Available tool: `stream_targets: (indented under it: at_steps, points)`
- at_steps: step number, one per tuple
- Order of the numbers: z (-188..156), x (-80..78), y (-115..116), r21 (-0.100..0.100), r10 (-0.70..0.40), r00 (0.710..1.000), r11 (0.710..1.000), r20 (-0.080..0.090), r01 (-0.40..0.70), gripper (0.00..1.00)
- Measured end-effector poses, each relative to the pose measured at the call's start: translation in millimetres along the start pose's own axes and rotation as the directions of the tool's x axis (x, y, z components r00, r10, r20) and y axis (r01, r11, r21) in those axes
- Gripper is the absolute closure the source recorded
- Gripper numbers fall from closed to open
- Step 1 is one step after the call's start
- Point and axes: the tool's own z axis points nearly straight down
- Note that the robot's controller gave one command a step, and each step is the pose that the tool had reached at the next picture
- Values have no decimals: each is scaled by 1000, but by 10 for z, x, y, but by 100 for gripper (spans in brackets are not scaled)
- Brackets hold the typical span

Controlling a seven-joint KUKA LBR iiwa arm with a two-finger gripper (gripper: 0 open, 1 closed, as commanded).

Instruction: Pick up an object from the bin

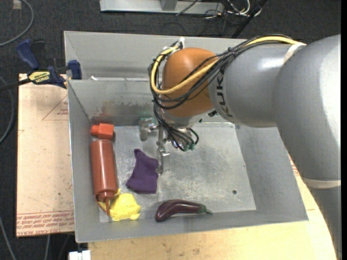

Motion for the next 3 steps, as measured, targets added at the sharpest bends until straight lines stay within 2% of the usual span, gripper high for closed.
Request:
stream_targets:
  at_steps: [1, 2, 3]
  points:
    - [312, 359, 6, 0, -211, 977, 977, 2, 211, 100]
    - [312, 359, 6, 0, -211, 977, 977, 2, 211, 100]
    - [-148, 384, 44, -2, -221, 975, 975, -4, 221, 100]
